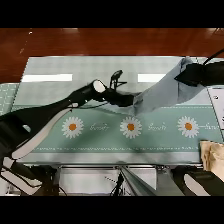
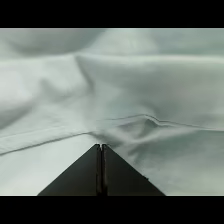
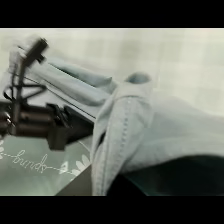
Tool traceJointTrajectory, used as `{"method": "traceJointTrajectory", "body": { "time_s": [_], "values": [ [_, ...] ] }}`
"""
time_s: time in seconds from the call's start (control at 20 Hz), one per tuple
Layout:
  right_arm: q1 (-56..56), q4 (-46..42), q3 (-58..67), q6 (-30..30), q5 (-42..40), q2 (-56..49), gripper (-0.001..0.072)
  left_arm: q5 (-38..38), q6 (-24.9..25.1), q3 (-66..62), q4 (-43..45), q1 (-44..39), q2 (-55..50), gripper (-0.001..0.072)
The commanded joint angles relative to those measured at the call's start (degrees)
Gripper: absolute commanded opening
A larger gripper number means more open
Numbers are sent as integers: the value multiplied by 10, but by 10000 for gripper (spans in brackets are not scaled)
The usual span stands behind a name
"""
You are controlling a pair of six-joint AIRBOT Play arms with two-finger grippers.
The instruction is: Fold the shirts.
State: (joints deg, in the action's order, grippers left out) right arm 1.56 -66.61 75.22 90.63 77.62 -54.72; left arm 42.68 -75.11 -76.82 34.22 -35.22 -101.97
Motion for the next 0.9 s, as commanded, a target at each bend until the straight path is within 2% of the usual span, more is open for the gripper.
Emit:
{"method": "traceJointTrajectory", "body": {
  "time_s": [0.0, 0.15, 0.35, 0.6, 0.75, 0.85],
  "values": [
    [1, -34, 0, 5, 10, -7, 13, 55, 25, 0, 11, 96, 46, 22],
    [9, -41, 0, 4, 10, -47, 12, 74, 25, 0, 44, 207, 143, 22],
    [99, -73, 0, 16, -38, -118, 12, 90, 27, 0, 79, 335, 286, 22],
    [199, -44, 0, 33, -225, -197, 12, 170, 27, 0, 88, 443, 422, 23],
    [234, 39, 0, 34, -327, -239, 12, 226, 27, 0, 105, 453, 464, 23],
    [252, 82, 1, 34, -365, -267, 12, 251, 27, 0, 104, 451, 477, 23]
  ]
}}
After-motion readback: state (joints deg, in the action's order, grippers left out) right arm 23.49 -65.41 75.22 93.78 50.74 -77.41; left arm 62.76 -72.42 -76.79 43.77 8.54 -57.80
